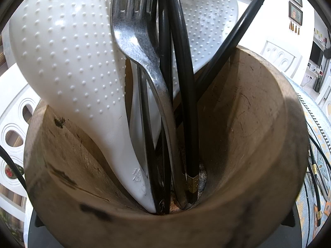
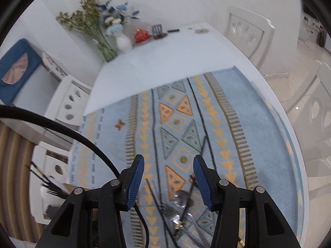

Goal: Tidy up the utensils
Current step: 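Return the right tool to the remaining chopsticks on the rug, then grasp another black chopstick with the right tool and lift it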

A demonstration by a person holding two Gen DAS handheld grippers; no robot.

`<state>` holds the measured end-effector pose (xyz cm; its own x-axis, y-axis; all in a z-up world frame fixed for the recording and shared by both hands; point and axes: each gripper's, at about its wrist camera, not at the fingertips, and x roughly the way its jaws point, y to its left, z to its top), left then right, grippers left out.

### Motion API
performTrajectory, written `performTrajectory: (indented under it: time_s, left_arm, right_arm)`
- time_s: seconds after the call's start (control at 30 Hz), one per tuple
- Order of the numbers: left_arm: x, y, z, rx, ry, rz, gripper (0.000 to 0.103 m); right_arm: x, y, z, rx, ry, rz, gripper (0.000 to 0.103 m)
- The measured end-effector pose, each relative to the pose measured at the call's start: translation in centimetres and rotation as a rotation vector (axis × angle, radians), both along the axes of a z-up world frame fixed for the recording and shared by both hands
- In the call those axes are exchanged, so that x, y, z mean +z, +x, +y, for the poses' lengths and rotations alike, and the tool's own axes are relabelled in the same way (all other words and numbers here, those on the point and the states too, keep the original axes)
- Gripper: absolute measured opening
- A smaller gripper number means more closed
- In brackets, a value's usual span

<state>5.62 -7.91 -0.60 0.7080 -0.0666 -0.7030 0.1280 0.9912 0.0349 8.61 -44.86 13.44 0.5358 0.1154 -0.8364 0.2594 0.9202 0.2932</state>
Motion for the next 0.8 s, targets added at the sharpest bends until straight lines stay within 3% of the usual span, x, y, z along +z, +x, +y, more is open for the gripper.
performTrajectory:
  time_s: [0.3, 0.37, 0.43, 0.53, 0.6, 0.8]
  left_arm:
    - [0.0, 0.0, 0.0, 0.000, 0.000, 0.000, 0.097]
    - [0.0, 0.0, 0.0, 0.000, 0.000, 0.000, 0.097]
    - [0.0, 0.0, 0.0, 0.000, 0.000, 0.000, 0.097]
    - [0.0, 0.1, 0.0, 0.000, 0.000, 0.000, 0.097]
    - [0.0, 0.0, 0.0, 0.000, 0.000, 0.000, 0.097]
    - [0.0, 0.0, 0.0, 0.000, 0.000, -0.001, 0.097]
  right_arm:
    - [-4.1, 0.9, -0.6, -0.002, -0.065, 0.087, 0.045]
    - [-4.9, 1.3, -0.2, 0.007, -0.174, 0.116, 0.045]
    - [-6.0, 1.9, 0.6, 0.033, -0.380, 0.156, 0.041]
    - [-7.7, 2.5, 1.8, 0.098, -0.595, 0.198, 0.039]
    - [-8.7, 3.1, 1.5, 0.116, -0.551, 0.220, 0.039]
    - [-11.2, 4.6, -2.1, 0.016, -0.139, 0.285, 0.037]
